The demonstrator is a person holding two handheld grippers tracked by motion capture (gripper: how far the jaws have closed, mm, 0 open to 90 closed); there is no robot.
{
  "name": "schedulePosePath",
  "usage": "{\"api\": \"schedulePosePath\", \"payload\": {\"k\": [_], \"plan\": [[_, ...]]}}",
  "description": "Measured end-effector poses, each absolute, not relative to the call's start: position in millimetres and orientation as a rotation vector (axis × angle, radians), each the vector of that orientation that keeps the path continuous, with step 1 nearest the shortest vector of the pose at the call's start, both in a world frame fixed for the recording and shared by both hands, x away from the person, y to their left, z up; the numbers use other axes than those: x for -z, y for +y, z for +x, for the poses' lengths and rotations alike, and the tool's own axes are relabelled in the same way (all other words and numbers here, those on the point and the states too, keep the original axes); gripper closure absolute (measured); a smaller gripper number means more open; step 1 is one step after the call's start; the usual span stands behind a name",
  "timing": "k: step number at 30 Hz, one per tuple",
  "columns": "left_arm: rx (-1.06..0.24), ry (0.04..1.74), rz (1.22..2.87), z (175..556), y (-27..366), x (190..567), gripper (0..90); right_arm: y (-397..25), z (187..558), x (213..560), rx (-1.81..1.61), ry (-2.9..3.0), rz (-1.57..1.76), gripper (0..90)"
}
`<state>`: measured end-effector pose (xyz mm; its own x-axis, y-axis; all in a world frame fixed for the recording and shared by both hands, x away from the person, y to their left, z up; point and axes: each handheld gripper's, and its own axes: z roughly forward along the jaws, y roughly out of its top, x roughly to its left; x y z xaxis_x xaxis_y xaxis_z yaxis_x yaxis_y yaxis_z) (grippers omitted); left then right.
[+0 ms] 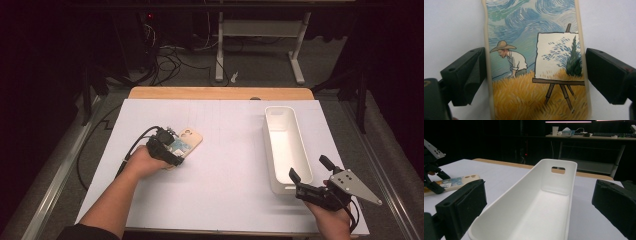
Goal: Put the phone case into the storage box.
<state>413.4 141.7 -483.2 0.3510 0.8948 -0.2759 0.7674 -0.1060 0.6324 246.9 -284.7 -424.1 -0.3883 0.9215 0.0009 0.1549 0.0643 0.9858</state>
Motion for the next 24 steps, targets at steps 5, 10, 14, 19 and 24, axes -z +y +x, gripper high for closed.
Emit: {"api": "schedulePosePath", "payload": {"k": [5, 10, 14, 19, 24], "plan": [[-0.224, 1.460, 1.905, 414.2, 141.0, 483.6, 8.4, -284.5, 246.7, 424.1, -1.389, 1.644, 1.092, 0.0], [-0.220, 1.472, 1.902, 414.7, 140.6, 483.0, 9.3, -284.3, 246.5, 423.8, -1.390, 1.643, 1.092, 0.0], [-0.218, 1.474, 1.908, 415.0, 140.6, 482.6, 10.0, -284.4, 246.6, 424.0, -1.389, 1.644, 1.091, 0.0], [-0.218, 1.473, 1.912, 414.9, 141.1, 481.9, 11.4, -284.5, 246.5, 423.8, -1.390, 1.642, 1.092, 0.0], [-0.214, 1.471, 1.905, 414.9, 141.5, 481.5, 11.7, -284.7, 246.4, 423.7, -1.391, 1.640, 1.092, 0.0]]}}
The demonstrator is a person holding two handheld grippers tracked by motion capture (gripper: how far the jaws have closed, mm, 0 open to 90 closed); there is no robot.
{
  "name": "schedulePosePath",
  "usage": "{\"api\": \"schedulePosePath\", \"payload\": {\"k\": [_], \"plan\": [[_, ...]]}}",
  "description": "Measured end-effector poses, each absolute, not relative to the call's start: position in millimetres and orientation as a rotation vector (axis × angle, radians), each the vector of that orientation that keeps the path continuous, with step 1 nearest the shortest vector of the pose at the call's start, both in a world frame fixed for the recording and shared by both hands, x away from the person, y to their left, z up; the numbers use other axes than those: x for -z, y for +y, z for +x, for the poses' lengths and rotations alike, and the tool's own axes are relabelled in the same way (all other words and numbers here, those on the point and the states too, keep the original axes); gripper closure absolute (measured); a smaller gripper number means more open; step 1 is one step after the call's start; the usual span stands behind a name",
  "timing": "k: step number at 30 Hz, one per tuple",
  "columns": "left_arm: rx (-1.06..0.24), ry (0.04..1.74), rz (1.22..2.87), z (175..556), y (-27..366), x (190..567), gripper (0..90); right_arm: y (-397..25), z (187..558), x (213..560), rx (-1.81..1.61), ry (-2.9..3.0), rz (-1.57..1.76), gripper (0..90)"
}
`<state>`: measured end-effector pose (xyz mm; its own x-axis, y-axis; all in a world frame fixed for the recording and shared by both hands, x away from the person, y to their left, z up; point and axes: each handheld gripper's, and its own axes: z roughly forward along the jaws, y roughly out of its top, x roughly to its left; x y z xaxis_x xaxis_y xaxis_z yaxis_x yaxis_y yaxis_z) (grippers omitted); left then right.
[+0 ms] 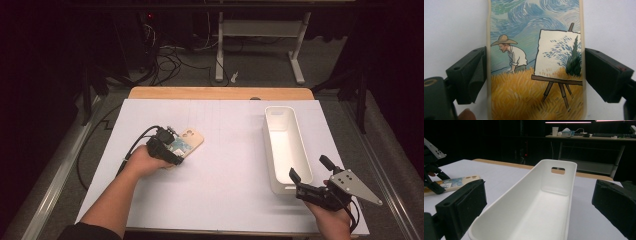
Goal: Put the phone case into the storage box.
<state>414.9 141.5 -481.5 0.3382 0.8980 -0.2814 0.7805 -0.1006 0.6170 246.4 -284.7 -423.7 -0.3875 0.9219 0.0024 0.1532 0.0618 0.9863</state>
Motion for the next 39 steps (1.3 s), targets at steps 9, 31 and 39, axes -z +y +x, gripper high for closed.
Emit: {"api": "schedulePosePath", "payload": {"k": [9, 31, 39], "plan": [[-0.205, 1.468, 1.894, 415, 143, 480, 12.2, -286, 246, 423, -1.390, 1.627, 1.090, 0.0], [-0.186, 1.384, 1.773, 403, 150, 462, 12.2, -286, 245, 422, -1.388, 1.626, 1.090, 0.0], [-0.171, 1.352, 1.730, 393, 155, 458, 12.2, -286, 245, 422, -1.389, 1.626, 1.089, 0.0]]}}
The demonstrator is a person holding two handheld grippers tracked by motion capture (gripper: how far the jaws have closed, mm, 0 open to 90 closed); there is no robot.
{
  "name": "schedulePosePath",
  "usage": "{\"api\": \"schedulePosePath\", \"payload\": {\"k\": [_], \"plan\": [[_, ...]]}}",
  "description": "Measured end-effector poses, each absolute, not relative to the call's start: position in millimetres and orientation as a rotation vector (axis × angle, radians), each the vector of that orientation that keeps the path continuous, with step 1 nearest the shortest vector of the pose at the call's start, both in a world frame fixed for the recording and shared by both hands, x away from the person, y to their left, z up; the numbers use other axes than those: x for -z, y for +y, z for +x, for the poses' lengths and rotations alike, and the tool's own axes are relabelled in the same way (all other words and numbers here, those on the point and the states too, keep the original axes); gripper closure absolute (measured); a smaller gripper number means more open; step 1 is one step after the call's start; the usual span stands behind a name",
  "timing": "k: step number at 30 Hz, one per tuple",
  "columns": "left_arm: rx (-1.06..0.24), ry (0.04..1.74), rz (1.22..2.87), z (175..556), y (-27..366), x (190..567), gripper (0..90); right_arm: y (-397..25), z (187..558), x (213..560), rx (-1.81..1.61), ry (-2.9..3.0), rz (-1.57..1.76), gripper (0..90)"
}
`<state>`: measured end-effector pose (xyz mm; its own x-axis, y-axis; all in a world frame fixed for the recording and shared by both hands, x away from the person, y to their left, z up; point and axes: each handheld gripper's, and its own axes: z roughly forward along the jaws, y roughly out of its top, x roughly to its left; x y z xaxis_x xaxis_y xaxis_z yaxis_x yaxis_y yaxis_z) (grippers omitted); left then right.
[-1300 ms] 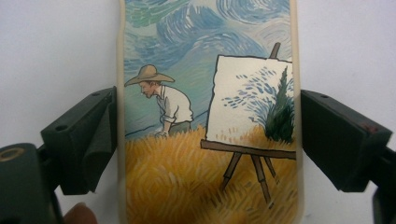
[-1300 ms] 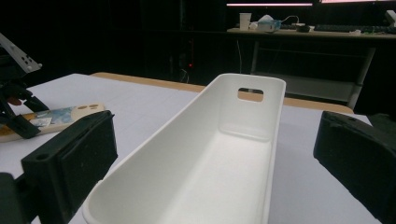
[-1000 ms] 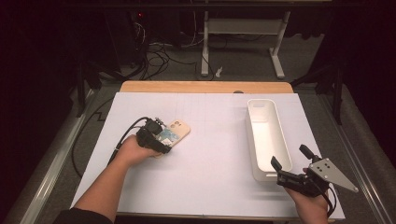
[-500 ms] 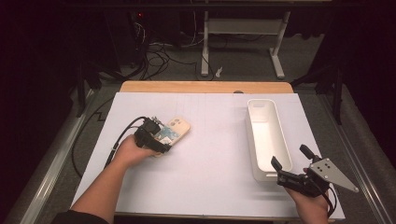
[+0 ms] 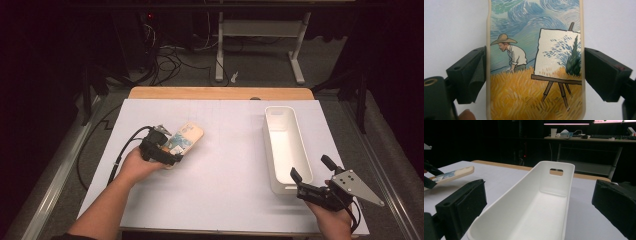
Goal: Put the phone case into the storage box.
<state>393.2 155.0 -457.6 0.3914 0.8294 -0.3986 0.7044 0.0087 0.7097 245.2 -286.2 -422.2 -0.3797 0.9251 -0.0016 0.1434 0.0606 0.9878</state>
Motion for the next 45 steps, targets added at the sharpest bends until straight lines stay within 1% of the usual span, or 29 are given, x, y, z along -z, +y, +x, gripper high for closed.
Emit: {"api": "schedulePosePath", "payload": {"k": [7, 18, 26, 32, 37, 45], "plan": [[-0.158, 1.321, 1.687, 380, 162, 453, 12.2, -286, 245, 422, -1.391, 1.628, 1.088, 0.0], [-0.098, 1.280, 1.606, 356, 173, 452, 12.2, -285, 245, 422, -1.399, 1.632, 1.084, 0.0], [-0.124, 1.198, 1.579, 334, 172, 449, 12.2, -285, 245, 421, -1.399, 1.629, 1.083, 0.0], [-0.100, 1.168, 1.533, 320, 173, 446, 12.2, -284, 245, 422, -1.399, 1.635, 1.080, 0.0], [-0.082, 1.139, 1.524, 311, 172, 449, 12.2, -283, 245, 422, -1.397, 1.641, 1.074, 0.0], [-0.057, 1.071, 1.569, 297, 168, 454, 12.2, -281, 245, 422, -1.396, 1.650, 1.062, 0.0]]}}
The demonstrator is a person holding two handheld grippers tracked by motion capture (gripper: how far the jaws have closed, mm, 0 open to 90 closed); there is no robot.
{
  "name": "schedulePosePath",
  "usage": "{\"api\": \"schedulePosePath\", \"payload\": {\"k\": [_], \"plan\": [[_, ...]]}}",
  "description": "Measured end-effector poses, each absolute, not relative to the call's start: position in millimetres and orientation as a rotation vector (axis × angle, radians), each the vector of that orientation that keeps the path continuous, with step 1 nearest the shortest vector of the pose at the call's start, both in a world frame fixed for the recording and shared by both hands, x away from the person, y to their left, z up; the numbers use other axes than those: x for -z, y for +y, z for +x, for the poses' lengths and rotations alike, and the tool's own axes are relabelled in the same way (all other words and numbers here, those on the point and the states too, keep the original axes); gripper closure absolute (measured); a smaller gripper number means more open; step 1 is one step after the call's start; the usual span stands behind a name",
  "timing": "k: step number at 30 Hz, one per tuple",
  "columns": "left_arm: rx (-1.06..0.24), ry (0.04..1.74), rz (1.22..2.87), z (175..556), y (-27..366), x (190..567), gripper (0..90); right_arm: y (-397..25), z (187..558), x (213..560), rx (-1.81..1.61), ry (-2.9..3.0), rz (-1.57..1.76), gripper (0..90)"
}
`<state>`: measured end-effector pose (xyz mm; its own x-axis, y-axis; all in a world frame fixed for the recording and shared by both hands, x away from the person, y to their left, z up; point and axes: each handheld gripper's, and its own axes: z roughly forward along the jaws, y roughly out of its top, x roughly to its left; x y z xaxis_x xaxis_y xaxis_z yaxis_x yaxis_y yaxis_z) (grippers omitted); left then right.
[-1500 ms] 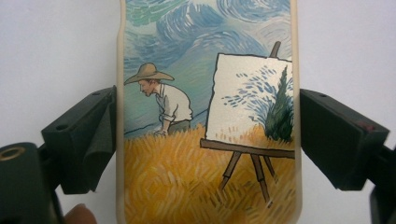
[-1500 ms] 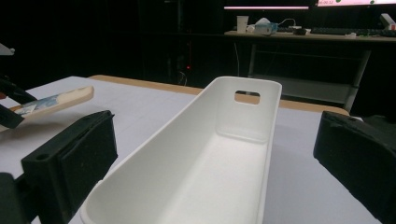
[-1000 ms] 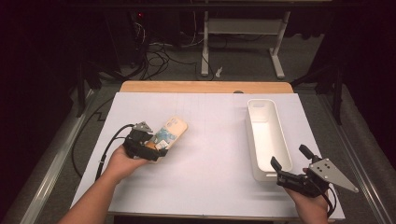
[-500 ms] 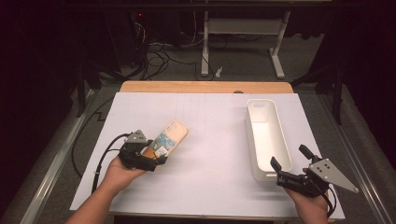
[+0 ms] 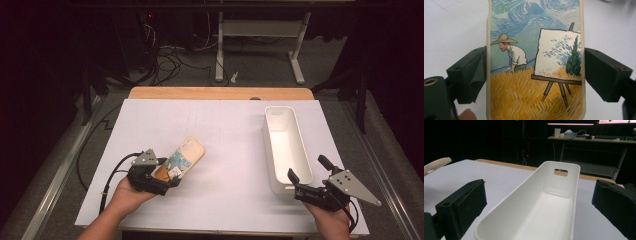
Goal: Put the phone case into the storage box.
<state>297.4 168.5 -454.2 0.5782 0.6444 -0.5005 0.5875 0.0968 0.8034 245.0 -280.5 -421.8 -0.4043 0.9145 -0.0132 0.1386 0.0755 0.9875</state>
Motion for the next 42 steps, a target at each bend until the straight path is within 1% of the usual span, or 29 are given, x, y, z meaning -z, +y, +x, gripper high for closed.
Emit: {"api": "schedulePosePath", "payload": {"k": [6, 11, 18, 28, 42], "plan": [[-0.040, 1.020, 1.612, 286, 164, 457, 12.1, -276, 245, 421, -1.401, 1.663, 1.041, 0.0], [-0.011, 0.993, 1.611, 282, 161, 456, 12.1, -269, 243, 418, -1.422, 1.687, 1.003, 0.0], [-0.007, 0.985, 1.613, 282, 161, 457, 12.0, -259, 241, 414, -1.469, 1.703, 0.976, 0.0], [0.000, 0.980, 1.621, 281, 160, 457, 12.0, -230, 242, 412, -1.504, 1.801, 0.903, 0.0], [-0.012, 0.974, 1.605, 281, 163, 454, 11.9, -191, 255, 410, -1.516, 1.898, 0.868, 0.0]]}}
